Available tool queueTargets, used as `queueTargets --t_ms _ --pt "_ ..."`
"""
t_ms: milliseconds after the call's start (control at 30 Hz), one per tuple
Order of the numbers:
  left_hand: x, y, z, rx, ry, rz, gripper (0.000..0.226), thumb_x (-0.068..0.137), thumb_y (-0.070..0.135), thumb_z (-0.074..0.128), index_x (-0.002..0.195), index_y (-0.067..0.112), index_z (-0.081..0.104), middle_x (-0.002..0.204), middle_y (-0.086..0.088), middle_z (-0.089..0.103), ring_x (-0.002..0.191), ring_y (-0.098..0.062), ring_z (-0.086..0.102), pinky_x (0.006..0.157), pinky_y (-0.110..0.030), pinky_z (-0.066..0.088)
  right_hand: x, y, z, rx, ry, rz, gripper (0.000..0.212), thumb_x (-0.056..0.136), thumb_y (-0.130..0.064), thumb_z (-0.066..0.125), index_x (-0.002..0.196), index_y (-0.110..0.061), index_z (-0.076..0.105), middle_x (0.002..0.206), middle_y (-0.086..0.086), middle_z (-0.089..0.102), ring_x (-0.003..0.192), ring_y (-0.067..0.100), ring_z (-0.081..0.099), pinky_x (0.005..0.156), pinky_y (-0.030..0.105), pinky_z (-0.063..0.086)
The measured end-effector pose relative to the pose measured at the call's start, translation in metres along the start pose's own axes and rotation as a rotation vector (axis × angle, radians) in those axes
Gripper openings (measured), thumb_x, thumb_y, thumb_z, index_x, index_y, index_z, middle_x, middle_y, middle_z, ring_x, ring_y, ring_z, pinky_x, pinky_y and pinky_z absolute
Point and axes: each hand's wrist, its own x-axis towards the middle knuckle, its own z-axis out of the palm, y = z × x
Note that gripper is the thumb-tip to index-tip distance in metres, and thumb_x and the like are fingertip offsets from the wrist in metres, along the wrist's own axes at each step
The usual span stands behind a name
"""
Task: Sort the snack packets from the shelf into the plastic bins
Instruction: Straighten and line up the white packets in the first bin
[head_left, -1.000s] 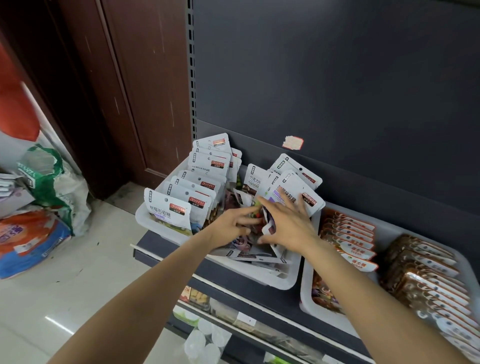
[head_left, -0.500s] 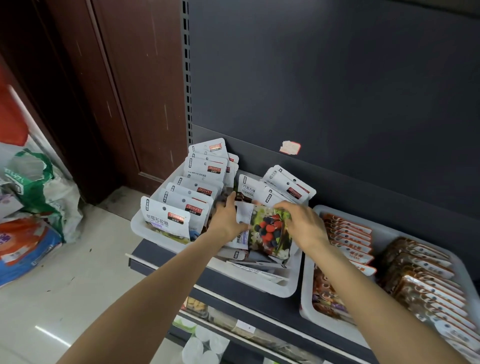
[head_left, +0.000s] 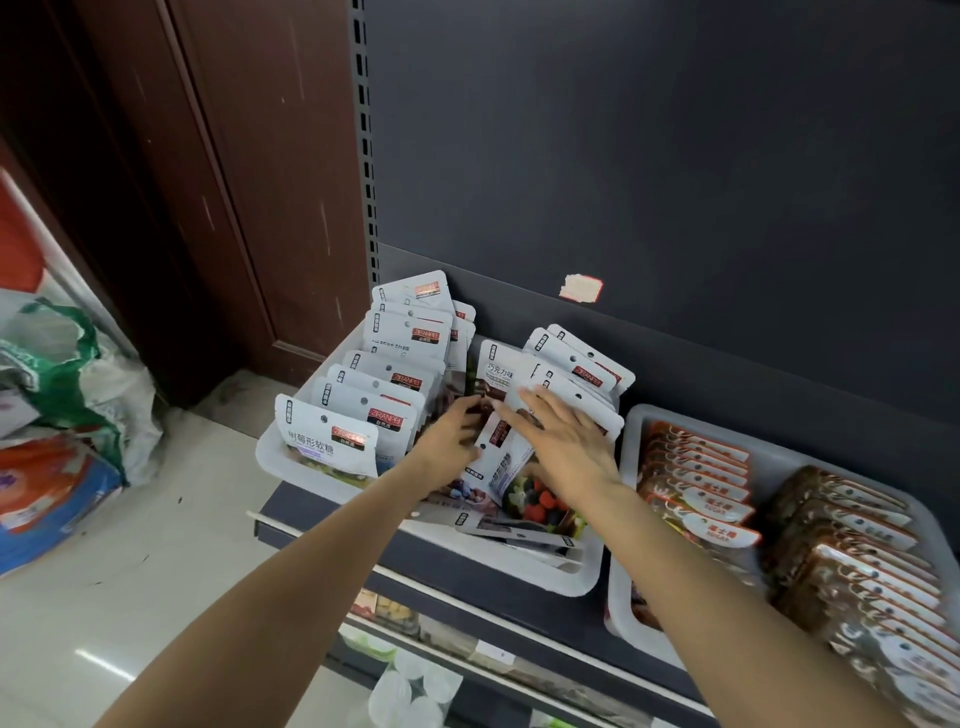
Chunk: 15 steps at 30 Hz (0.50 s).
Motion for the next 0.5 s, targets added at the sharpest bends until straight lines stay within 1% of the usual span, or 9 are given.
queueTargets --t_ms 67,133,167,200,233,267,333,433,500 --pt "0.003 -0.008 -0.002 0.215 0.074 -0.050 0.077 0.085 0.003 0.064 0.148 0.015 0.022 0.147 -0.010 0.039 0.134 -0.025 0.040 0.109 -0.036 0.036 -0.002 0.002 0.004 -0.037 0.020 -0.018 0.104 0.086 0.011 0.048 0.143 -0.049 -0.014 0.157 -0.008 -0.018 0.144 0.014 -0.018 0.117 0.036 0.003" --pt "0.004 -0.016 -0.001 0.322 0.076 -0.100 0.085 0.081 0.014 0.072 0.149 0.016 0.020 0.150 -0.008 0.035 0.136 -0.025 0.035 0.111 -0.036 0.032 -0.005 0.001 0.008 -0.109 -0.023 -0.080 0.104 0.081 0.018 0.043 0.145 -0.051 -0.003 0.150 -0.007 -0.032 0.141 0.017 -0.026 0.116 0.041 -0.005" --pt "0.005 -0.018 0.000 0.324 0.061 -0.112 0.089 0.079 0.016 0.074 0.149 0.017 0.020 0.151 -0.008 0.032 0.137 -0.025 0.033 0.112 -0.037 0.031 -0.005 0.000 0.011 -0.151 -0.049 -0.106 0.093 0.086 0.012 0.044 0.146 -0.049 0.006 0.147 -0.006 -0.036 0.139 0.018 -0.029 0.115 0.042 -0.009" --pt "0.007 -0.020 0.001 0.322 0.047 -0.116 0.091 0.077 0.018 0.076 0.149 0.018 0.020 0.152 -0.007 0.030 0.138 -0.025 0.031 0.113 -0.038 0.030 -0.006 0.000 0.015 -0.180 -0.065 -0.114 0.075 0.094 -0.003 0.044 0.147 -0.047 0.014 0.146 -0.003 -0.037 0.137 0.017 -0.031 0.113 0.041 -0.013" --pt "0.007 -0.020 0.002 0.336 0.030 -0.111 0.093 0.076 0.020 0.078 0.149 0.018 0.021 0.153 -0.007 0.028 0.139 -0.024 0.029 0.113 -0.039 0.028 -0.006 0.001 0.017 -0.181 -0.070 -0.091 0.057 0.099 -0.023 0.041 0.147 -0.045 0.019 0.146 -0.002 -0.036 0.136 0.016 -0.032 0.112 0.040 -0.016" --pt "0.008 -0.021 0.003 0.370 0.011 -0.103 0.095 0.075 0.022 0.079 0.149 0.018 0.020 0.154 -0.006 0.024 0.141 -0.024 0.025 0.115 -0.039 0.025 -0.005 0.003 0.019 -0.164 -0.071 -0.053 0.049 0.100 -0.041 0.036 0.147 -0.044 0.021 0.147 -0.001 -0.034 0.137 0.015 -0.031 0.112 0.040 -0.018" --pt "0.009 -0.023 0.007 0.475 -0.016 -0.112 0.102 0.075 0.026 0.079 0.151 0.019 0.012 0.159 -0.005 0.005 0.145 -0.025 0.010 0.118 -0.037 0.017 -0.007 0.005 0.021 -0.172 -0.080 -0.007 0.059 0.093 -0.060 0.036 0.147 -0.042 0.020 0.151 0.000 -0.031 0.141 0.015 -0.028 0.112 0.042 -0.019" --pt "0.011 -0.027 0.014 0.648 -0.029 -0.150 0.109 0.077 0.033 0.076 0.151 0.023 -0.002 0.156 -0.006 -0.023 0.145 -0.026 -0.013 0.119 -0.039 0.010 -0.013 0.005 0.022 -0.220 -0.043 0.036 0.066 0.091 -0.060 0.042 0.148 -0.040 0.016 0.150 0.002 -0.032 0.136 0.016 -0.034 0.108 0.047 -0.023" --pt "0.013 -0.028 0.019 0.726 -0.049 -0.175 0.109 0.080 0.037 0.073 0.151 0.022 -0.008 0.154 -0.008 -0.028 0.144 -0.027 -0.018 0.119 -0.041 0.011 -0.016 0.004 0.024 -0.215 -0.023 0.062 0.067 0.091 -0.060 0.041 0.149 -0.039 0.014 0.153 0.003 -0.030 0.135 0.017 -0.034 0.107 0.048 -0.023"
